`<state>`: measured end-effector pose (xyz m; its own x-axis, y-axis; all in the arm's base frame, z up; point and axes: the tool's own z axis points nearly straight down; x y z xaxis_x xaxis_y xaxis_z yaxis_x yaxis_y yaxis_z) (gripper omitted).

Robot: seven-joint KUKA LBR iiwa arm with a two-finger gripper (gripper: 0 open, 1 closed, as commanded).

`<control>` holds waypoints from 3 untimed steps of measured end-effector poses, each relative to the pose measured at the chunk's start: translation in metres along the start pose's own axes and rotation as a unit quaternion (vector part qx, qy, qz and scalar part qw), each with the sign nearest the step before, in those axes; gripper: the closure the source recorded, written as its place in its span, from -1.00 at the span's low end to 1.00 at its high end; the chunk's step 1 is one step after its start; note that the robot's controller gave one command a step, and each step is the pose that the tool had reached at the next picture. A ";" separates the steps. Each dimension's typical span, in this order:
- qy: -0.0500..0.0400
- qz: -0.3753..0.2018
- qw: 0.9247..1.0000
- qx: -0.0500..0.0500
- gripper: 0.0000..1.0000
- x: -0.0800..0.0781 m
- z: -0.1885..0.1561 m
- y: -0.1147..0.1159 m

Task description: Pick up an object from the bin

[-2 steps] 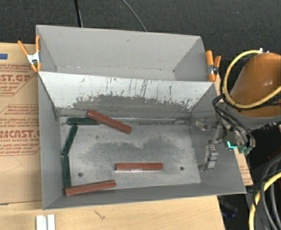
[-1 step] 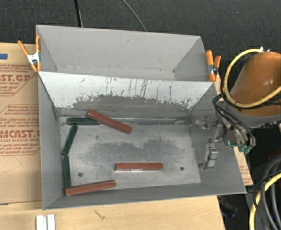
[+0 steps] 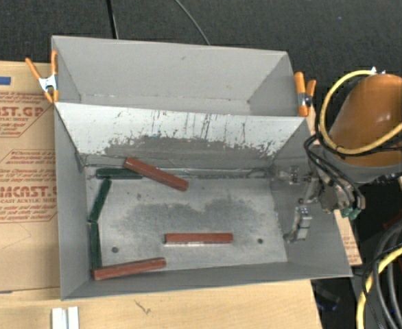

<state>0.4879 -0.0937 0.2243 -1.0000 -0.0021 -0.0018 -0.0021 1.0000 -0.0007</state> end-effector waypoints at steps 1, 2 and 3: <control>-0.003 -0.020 1.000 0.000 -1.00 -0.032 0.067 0.003; 0.000 -0.047 0.999 0.000 -1.00 -0.023 0.116 0.053; 0.001 -0.219 0.976 -0.001 1.00 -0.004 0.155 0.066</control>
Offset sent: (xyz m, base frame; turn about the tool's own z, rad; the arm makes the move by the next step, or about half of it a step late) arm 0.0186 0.0684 -0.1270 -0.1122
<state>0.4922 -0.0275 0.0694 -0.9031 -0.4294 -0.0002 -0.4294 0.9031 0.0006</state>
